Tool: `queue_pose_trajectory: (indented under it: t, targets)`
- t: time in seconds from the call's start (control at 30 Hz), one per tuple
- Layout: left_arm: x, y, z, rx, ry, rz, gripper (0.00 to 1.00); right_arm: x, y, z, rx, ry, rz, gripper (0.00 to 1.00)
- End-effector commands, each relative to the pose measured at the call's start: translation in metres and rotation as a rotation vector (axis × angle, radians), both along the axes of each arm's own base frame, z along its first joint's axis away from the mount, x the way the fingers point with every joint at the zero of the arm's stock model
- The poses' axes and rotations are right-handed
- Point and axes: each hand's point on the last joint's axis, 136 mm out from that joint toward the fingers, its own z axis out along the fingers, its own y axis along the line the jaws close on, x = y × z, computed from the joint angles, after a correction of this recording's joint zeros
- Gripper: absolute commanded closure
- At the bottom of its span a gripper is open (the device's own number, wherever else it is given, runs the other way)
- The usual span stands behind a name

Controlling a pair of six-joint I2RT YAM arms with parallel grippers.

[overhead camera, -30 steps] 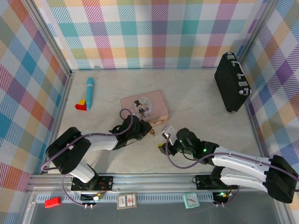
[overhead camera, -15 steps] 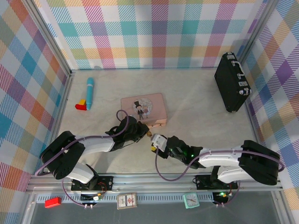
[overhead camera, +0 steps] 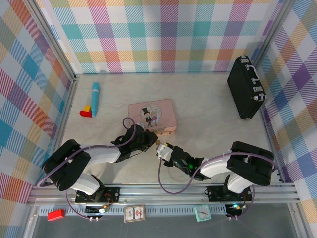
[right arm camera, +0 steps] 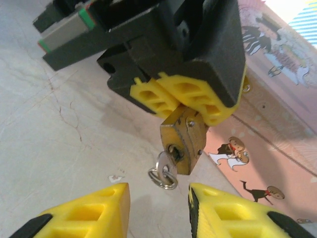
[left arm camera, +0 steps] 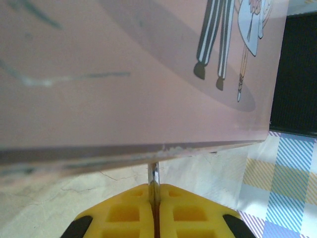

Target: Unlock the padlock with the key

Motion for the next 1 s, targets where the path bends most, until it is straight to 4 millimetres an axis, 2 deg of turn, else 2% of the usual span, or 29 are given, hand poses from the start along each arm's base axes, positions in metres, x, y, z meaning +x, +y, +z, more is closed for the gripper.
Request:
queue_pose_trajectory:
  t: [0.0, 0.37, 0.97]
  targets:
    - [0.0029, -0.0058, 0.0151, -0.096, -0.007, 0.001, 1.0, 0.0085, 0.0075, 0.0265, 0.089, -0.07, -0.033, 0.65]
    - [0.0047, -0.0106, 0.0138, -0.114, -0.002, -0.006, 1.0, 0.0071, 0.0094, 0.0228, 0.077, -0.063, -0.027, 0.75]
    - [0.0033, -0.0109, 0.0133, -0.121, 0.002, -0.004, 1.0, 0.0122, 0.0123, 0.0228, 0.081, -0.078, -0.052, 0.81]
